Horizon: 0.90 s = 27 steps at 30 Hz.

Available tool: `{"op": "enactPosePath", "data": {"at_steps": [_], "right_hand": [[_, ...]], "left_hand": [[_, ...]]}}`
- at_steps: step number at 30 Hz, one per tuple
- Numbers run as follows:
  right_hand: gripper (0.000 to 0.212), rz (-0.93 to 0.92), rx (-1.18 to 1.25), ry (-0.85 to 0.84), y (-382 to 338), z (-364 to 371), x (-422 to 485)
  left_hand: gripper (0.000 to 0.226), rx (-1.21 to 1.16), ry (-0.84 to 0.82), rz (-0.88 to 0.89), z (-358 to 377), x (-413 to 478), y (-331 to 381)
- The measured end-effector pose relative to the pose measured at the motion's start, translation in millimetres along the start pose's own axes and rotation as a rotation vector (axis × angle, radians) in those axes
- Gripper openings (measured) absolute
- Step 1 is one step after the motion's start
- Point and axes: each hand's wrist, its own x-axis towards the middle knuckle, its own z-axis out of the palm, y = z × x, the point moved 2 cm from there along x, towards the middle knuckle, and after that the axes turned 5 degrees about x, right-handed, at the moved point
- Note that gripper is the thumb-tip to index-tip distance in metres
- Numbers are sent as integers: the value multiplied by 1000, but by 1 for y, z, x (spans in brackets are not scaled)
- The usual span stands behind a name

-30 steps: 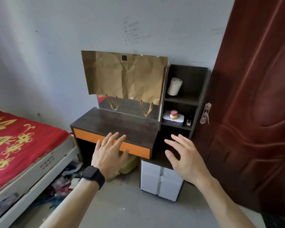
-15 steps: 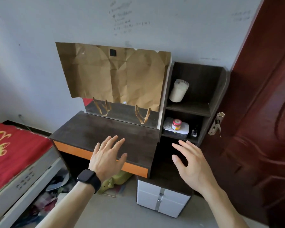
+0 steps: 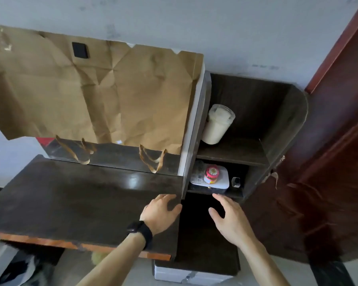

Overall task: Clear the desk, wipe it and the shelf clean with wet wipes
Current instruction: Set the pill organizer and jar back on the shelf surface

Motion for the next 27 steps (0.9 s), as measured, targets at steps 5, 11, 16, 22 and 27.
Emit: {"op": "enactPosePath", "data": {"at_steps": [5,11,16,22,27], "right_hand": [[72,217,87,14,28,17,53],[85,291,162,102,49,23,115],[84,276,152,57,63,27,154],[76,166,241,14,86,29,170],[66,111,332,20,89,18,161]], "left_hand": [[38,-670,-174,-327,39,69,23],[41,-1082,-211,-658,75,124,59],[57,-1232,-106,-844,103,154,68],[43,-1017,65,-795,115,160,71],[33,-1037,134,-716,108,144,73]]}}
